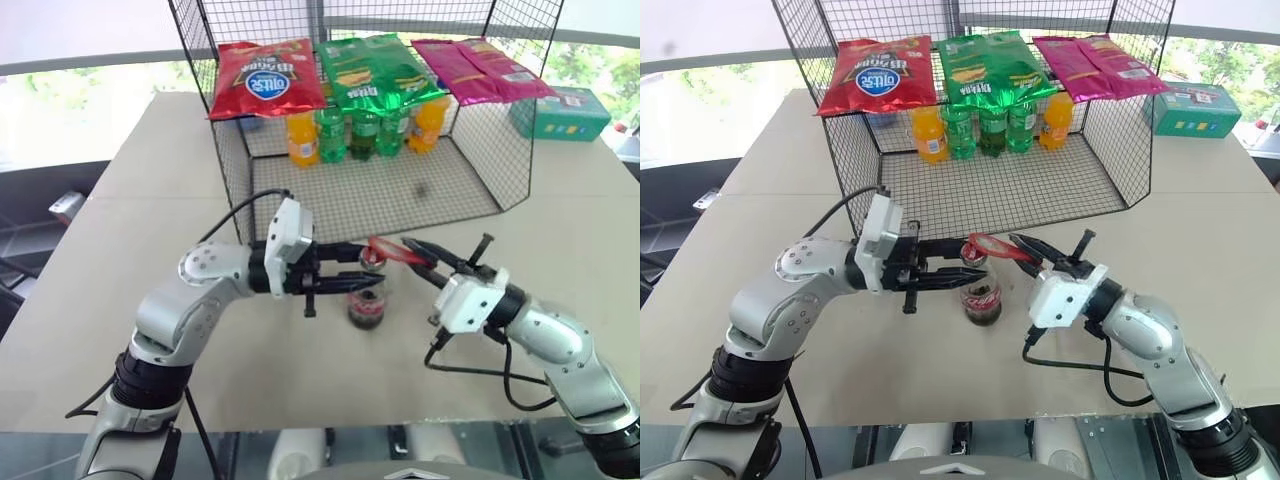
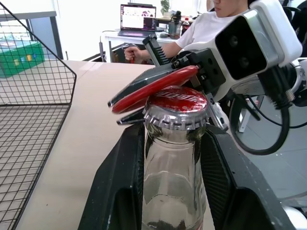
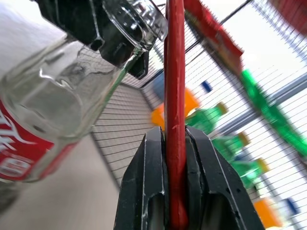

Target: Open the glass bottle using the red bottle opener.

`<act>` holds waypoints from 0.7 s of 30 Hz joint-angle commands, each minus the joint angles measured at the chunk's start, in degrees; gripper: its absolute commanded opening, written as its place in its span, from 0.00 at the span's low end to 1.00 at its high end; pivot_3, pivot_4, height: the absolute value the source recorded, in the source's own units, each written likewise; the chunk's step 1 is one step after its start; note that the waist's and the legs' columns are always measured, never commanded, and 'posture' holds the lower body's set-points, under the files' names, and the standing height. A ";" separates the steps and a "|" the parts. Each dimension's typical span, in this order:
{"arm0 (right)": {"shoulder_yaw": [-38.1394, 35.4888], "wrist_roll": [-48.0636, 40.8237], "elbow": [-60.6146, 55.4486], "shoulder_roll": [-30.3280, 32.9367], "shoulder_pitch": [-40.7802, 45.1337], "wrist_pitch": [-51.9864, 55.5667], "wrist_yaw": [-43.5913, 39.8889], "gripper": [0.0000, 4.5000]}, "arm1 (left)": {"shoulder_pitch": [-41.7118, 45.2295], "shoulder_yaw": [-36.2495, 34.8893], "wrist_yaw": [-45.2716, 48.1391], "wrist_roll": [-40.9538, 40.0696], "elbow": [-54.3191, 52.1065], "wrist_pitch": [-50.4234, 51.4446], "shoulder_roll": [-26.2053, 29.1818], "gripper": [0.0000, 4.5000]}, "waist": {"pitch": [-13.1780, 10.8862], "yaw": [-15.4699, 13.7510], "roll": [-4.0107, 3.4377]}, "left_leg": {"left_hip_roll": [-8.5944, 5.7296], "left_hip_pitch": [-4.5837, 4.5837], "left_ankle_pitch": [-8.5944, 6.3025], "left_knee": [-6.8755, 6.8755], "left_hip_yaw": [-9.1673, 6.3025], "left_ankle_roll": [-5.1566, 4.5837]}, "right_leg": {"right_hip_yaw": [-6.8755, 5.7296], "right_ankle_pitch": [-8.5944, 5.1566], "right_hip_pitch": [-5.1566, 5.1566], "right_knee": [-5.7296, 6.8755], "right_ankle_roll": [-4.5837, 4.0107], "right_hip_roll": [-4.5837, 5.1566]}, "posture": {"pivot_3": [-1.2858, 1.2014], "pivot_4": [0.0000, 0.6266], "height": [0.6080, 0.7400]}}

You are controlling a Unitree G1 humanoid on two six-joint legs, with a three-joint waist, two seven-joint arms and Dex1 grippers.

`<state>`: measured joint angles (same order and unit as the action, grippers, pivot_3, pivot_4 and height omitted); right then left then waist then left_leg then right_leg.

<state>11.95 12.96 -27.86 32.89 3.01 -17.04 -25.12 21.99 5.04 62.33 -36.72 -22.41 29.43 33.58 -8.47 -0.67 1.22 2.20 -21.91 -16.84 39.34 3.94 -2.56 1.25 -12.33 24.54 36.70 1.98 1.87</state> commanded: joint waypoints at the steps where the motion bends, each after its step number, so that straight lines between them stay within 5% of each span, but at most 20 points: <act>1: 2.34 2.98 0.70 -0.67 -1.64 -5.97 0.74 0.00 | 0.07 -0.15 0.05 -0.87 -0.40 0.79 0.39 0.24 | 0.00 0.00 0.00 | 0.01 0.02 0.00 0.00 0.00 0.00 | 0.01 0.00 0.00 0.01 0.00 0.00 | 0.52 0.24 1.00; 9: 5.39 6.36 7.41 -3.59 -1.61 -11.05 2.73 0.00 | 0.16 -0.43 -0.37 -1.72 -1.15 1.99 0.71 0.24 | 0.06 0.05 0.05 | 0.02 0.12 -0.01 0.00 0.12 -0.02 | 0.17 0.00 -0.02 0.04 -0.01 -0.01 | 0.52 0.24 1.00; 21: 9.64 24.22 21.05 -9.54 -2.73 -21.75 19.01 0.00 | 0.73 -1.07 -1.14 -2.91 -1.97 4.16 0.55 0.24 | 0.32 0.48 0.12 | 0.04 0.19 0.02 -0.04 0.19 0.04 | 0.27 0.00 -0.02 0.05 -0.02 -0.04 | 0.52 0.24 1.00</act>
<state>15.52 29.12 -10.97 22.49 2.69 -36.81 -5.04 22.07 4.39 61.49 -37.37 -23.25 32.51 34.50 -8.15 -0.18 1.34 2.24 -21.72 -16.82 39.29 4.12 -2.51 1.53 -12.33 24.52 36.75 1.96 1.83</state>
